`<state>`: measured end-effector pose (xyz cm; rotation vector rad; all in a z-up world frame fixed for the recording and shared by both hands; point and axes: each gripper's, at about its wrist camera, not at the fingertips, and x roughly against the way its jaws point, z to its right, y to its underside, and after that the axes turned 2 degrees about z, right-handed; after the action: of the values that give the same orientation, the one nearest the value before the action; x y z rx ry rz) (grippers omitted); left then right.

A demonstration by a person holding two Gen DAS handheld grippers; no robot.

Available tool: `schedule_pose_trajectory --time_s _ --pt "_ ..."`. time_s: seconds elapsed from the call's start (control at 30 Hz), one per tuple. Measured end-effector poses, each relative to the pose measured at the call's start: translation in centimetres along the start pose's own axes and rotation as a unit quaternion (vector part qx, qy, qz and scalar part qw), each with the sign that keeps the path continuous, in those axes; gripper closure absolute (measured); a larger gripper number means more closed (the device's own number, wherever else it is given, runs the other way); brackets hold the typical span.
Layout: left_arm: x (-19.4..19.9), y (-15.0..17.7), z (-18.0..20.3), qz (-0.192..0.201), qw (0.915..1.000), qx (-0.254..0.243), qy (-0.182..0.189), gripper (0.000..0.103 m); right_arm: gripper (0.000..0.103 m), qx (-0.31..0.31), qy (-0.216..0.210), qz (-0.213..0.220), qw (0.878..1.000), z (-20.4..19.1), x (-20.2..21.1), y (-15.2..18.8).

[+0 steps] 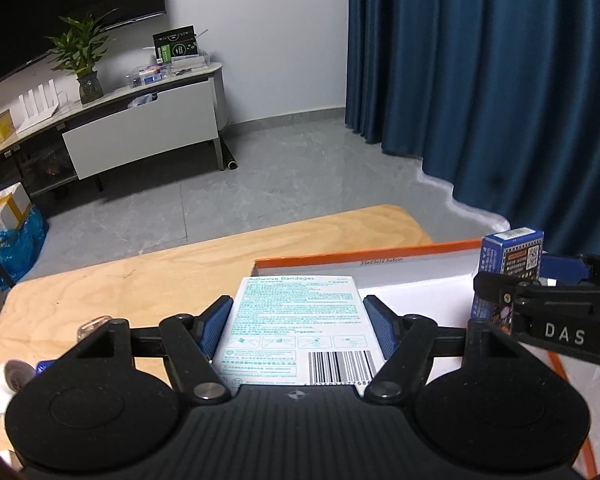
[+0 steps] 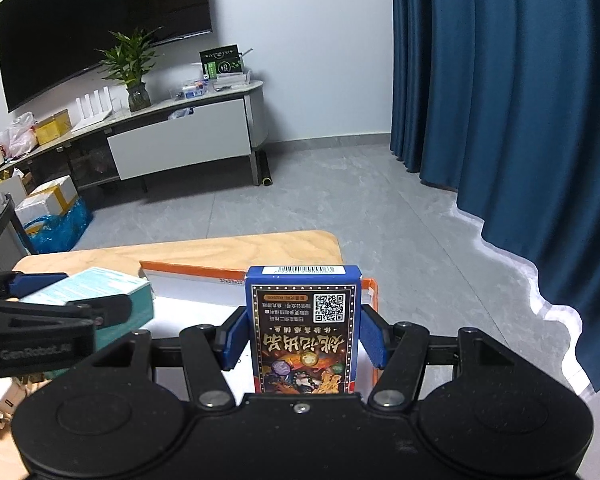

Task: Organize rigid objects
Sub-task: 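Carry the teal-white box and red card box into the orange tray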

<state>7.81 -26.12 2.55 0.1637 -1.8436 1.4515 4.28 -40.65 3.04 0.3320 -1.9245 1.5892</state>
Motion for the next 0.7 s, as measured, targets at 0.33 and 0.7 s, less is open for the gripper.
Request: schedule_pose_trajectory --time_s 0.33,0.7 --pt "0.4 0.4 -0.4 0.013 0.9999 0.006 -0.010 0.031 0.033 0.012 -0.008 -0.013 1.000 -0.8 -0.8 0.3" --pt "-1.6 0.8 -1.5 -0.010 0.9990 0.042 0.007 0.031 0.033 0.021 -0.007 -0.022 1.000 -1.3 -1.6 0.2"
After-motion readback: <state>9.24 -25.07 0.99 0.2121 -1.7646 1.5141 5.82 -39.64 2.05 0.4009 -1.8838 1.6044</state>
